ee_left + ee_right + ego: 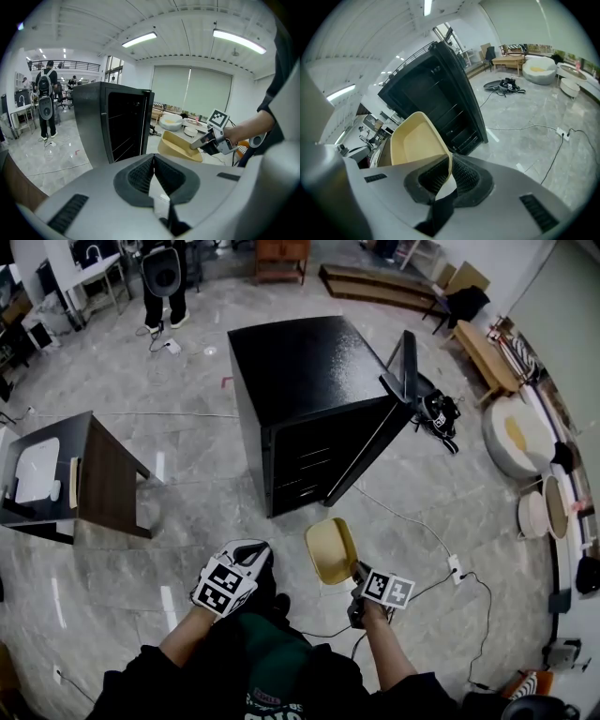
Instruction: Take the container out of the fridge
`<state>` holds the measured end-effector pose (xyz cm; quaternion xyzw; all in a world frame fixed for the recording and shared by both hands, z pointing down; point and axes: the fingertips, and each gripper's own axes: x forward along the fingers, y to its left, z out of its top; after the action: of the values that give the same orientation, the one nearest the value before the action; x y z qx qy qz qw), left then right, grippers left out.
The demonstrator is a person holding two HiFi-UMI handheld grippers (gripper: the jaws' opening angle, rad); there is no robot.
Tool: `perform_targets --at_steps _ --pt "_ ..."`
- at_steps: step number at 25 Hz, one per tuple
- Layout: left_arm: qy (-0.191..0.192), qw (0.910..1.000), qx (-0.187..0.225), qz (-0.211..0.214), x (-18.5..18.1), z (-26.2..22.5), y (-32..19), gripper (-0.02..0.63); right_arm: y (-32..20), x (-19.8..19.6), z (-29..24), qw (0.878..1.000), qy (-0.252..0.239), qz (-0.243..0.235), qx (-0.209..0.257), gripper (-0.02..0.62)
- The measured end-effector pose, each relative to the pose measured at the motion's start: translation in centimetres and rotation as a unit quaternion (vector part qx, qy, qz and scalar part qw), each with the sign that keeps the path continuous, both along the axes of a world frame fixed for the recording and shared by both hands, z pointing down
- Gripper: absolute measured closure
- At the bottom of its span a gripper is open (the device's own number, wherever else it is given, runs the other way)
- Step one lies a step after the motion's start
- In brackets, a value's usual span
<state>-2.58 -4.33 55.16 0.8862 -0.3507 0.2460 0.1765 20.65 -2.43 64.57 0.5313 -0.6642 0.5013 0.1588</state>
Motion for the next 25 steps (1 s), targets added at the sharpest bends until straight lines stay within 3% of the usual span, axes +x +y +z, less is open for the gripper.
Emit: perform_targets --at_steps 25 --pt "-0.006 0.9999 -0.008 0.013 1.1 0.7 1.3 0.592 3.8 -0.6 1.6 1.0 -0.014 -0.005 -0.024 0.549"
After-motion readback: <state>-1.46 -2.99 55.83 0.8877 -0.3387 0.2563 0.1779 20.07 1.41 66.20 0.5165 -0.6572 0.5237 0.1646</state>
